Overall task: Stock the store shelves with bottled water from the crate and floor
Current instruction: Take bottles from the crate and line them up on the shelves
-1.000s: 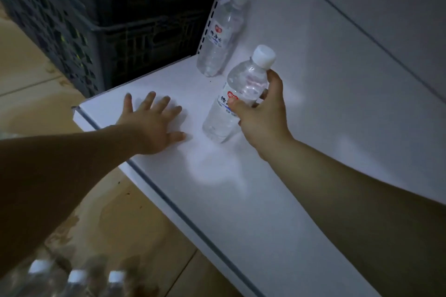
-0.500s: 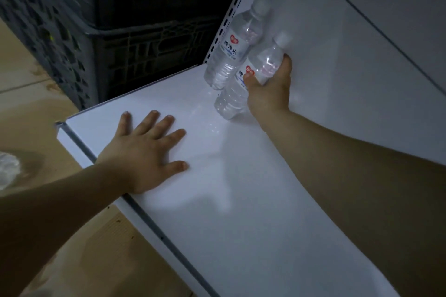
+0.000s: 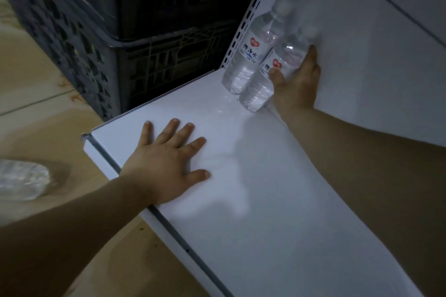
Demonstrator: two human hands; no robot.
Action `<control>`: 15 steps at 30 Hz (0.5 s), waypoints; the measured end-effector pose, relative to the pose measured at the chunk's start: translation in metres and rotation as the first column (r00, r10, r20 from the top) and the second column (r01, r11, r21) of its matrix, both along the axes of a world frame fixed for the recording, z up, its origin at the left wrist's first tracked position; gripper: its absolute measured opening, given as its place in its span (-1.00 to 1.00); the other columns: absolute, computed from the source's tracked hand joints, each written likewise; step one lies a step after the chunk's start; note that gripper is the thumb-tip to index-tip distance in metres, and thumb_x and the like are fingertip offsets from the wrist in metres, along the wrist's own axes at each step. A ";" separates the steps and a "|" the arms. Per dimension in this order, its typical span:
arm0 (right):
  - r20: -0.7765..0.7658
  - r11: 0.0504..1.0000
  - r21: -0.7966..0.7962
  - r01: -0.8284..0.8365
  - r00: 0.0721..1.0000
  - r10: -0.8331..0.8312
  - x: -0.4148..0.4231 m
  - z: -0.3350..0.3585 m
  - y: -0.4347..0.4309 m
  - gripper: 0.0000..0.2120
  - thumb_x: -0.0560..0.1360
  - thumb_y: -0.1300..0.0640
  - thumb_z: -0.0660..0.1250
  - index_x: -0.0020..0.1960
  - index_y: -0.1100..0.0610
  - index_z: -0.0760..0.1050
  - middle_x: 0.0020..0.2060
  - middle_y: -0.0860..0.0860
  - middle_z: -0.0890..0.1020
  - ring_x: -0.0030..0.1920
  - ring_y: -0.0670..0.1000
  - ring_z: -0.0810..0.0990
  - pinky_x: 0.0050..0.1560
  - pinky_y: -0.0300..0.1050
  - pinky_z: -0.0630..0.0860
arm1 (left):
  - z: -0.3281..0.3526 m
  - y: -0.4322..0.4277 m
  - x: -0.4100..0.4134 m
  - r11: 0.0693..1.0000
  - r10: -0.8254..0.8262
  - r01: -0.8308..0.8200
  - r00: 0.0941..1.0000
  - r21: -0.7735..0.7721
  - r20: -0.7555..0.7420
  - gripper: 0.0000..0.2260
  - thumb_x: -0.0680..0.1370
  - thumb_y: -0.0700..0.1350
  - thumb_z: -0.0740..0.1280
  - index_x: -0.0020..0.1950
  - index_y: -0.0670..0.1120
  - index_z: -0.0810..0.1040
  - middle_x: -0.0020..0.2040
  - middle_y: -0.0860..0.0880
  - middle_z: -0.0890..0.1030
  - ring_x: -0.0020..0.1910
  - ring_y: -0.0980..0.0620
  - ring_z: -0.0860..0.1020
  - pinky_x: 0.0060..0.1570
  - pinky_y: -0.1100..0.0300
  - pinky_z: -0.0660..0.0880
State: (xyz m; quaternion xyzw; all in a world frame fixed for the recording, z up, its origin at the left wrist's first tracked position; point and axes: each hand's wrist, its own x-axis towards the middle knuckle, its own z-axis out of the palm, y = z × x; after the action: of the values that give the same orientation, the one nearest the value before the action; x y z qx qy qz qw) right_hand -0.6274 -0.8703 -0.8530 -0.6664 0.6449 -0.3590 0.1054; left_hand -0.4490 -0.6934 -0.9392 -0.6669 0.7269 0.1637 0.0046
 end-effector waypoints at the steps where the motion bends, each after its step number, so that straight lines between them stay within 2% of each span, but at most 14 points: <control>1: -0.022 1.000 0.008 0.017 1.000 -0.016 0.000 0.000 0.001 -0.16 0.49 0.04 0.43 0.58 0.11 0.00 0.42 0.17 0.26 0.39 0.14 0.36 0.38 -0.08 0.31 | 0.000 -0.001 0.000 1.000 0.000 0.000 1.000 -0.001 0.001 -0.32 0.48 0.45 -0.15 0.53 0.23 -0.21 0.56 0.08 -0.28 0.51 0.01 -0.35 0.44 -0.22 -0.34; 6: -0.024 0.975 0.217 0.056 0.998 -0.052 0.000 0.019 0.016 -0.08 0.49 -0.09 0.40 0.59 0.06 -0.14 0.48 0.15 0.16 0.42 0.18 0.32 0.38 -0.02 0.32 | -0.003 -0.002 0.001 1.000 -0.008 0.008 1.000 0.000 -0.018 -0.30 0.48 0.45 -0.09 0.54 0.23 -0.17 0.57 0.08 -0.25 0.52 0.01 -0.33 0.43 -0.23 -0.34; 8: -0.123 0.945 0.318 0.077 0.992 -0.039 -0.007 0.025 0.034 -0.08 0.49 -0.15 0.37 0.59 0.06 -0.14 0.50 0.15 0.12 0.44 0.20 0.29 0.35 0.01 0.33 | 0.000 -0.002 0.002 1.000 0.003 -0.002 0.999 0.027 -0.039 -0.31 0.49 0.44 -0.04 0.55 0.23 -0.14 0.57 0.08 -0.23 0.52 0.01 -0.32 0.43 -0.24 -0.34; 11: -0.348 0.878 0.461 0.129 0.936 0.045 -0.025 0.039 0.072 -0.12 0.51 -0.23 0.30 0.59 0.08 -0.10 0.51 0.17 0.13 0.46 0.23 0.23 0.38 0.04 0.30 | 0.019 -0.005 0.001 0.989 0.007 0.008 0.995 0.145 -0.098 -0.30 0.50 0.40 0.07 0.56 0.20 -0.06 0.59 0.05 -0.17 0.54 -0.01 -0.26 0.44 -0.24 -0.28; 13: -0.414 0.828 0.543 0.142 0.903 0.116 -0.027 0.051 0.101 -0.16 0.52 -0.25 0.27 0.59 0.09 -0.04 0.51 0.19 0.15 0.47 0.23 0.21 0.42 0.06 0.26 | 0.044 0.004 0.001 0.973 0.066 -0.017 0.976 0.229 -0.207 -0.30 0.50 0.38 0.13 0.56 0.17 0.01 0.59 0.04 -0.08 0.56 -0.01 -0.16 0.47 -0.21 -0.21; 15: -0.415 0.781 0.605 0.157 0.899 0.140 -0.029 0.068 0.132 -0.19 0.52 -0.25 0.26 0.58 0.11 0.02 0.49 0.19 0.20 0.46 0.23 0.23 0.43 0.05 0.26 | 0.072 0.022 -0.002 0.962 0.055 0.023 0.959 0.272 -0.277 -0.32 0.52 0.34 0.18 0.56 0.15 0.06 0.59 0.05 -0.01 0.56 0.00 -0.10 0.48 -0.17 -0.15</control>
State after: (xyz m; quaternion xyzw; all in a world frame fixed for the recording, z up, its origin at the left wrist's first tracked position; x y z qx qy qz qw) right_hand -0.6569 -0.7380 -0.7852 -0.6535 0.7366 0.0337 0.1708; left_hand -0.4513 -0.6712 -0.8674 -0.6356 0.6853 0.3555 -0.0085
